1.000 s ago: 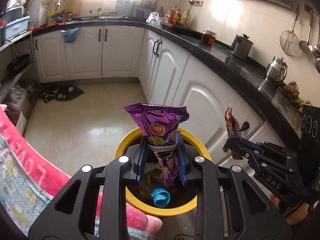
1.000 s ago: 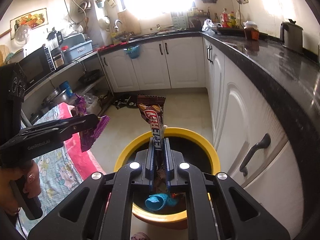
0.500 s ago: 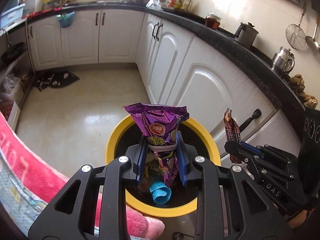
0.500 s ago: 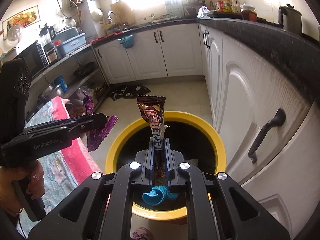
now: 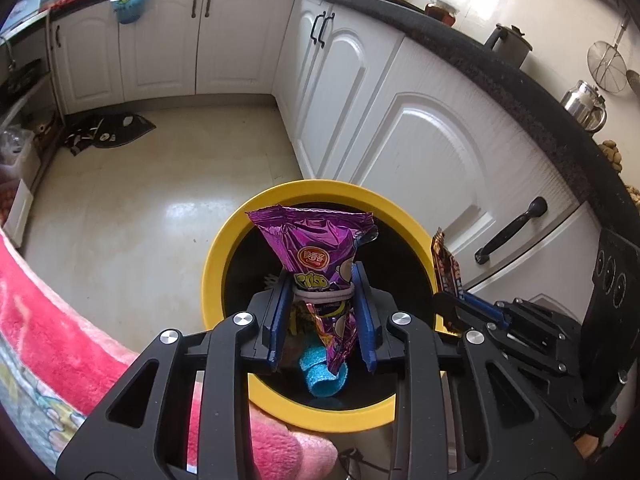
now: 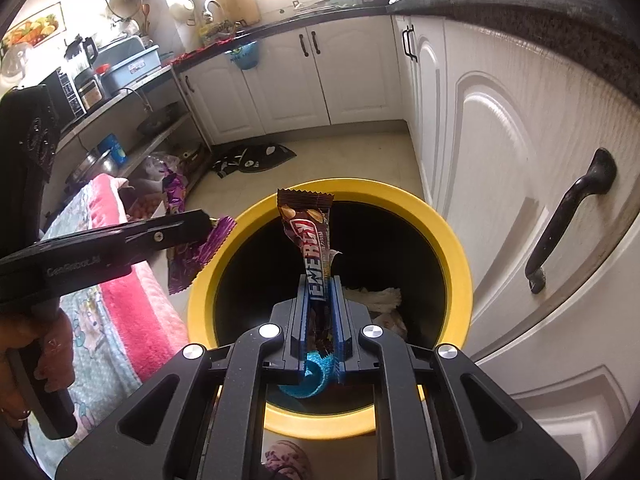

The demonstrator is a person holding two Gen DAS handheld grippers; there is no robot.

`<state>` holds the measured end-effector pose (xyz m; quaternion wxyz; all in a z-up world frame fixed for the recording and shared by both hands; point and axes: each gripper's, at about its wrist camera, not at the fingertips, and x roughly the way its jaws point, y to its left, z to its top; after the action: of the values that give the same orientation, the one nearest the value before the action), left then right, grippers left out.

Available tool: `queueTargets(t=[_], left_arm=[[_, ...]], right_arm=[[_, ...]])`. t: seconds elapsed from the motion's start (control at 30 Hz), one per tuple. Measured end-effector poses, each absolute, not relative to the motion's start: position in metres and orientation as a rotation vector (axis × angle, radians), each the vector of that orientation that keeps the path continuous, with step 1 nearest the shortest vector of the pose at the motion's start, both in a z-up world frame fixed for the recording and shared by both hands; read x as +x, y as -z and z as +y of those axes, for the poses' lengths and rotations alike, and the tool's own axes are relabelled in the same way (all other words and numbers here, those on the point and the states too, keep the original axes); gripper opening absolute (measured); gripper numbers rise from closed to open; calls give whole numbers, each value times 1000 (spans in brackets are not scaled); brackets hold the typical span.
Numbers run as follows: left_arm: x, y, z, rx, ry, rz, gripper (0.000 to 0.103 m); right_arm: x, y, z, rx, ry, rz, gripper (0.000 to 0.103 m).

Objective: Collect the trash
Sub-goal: 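Open both tools above the yellow bin to drop the items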

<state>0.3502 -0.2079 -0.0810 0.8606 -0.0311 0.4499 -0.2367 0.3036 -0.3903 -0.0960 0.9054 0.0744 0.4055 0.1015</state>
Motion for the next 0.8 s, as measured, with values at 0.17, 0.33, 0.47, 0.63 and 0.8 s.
queueTargets(t=[0.17,0.33,0.47,0.63,0.8], left_arm=[[354,83,-207,-69,491,951,22],[357,87,-212,-71,492,962,22],[357,89,-213,-79,496,970,22],[359,90,-213,-78,489,976,24],[359,86,-210,-78,482,969,31]], right_arm=[[311,99,-392,163,-196,843,11],[317,104,-396,169,-194,853,12],[319,105,-396,169,-192,859,15],[320,106,-401,183,-176,863,21],[317,103,-405,193,-167,855,23]])
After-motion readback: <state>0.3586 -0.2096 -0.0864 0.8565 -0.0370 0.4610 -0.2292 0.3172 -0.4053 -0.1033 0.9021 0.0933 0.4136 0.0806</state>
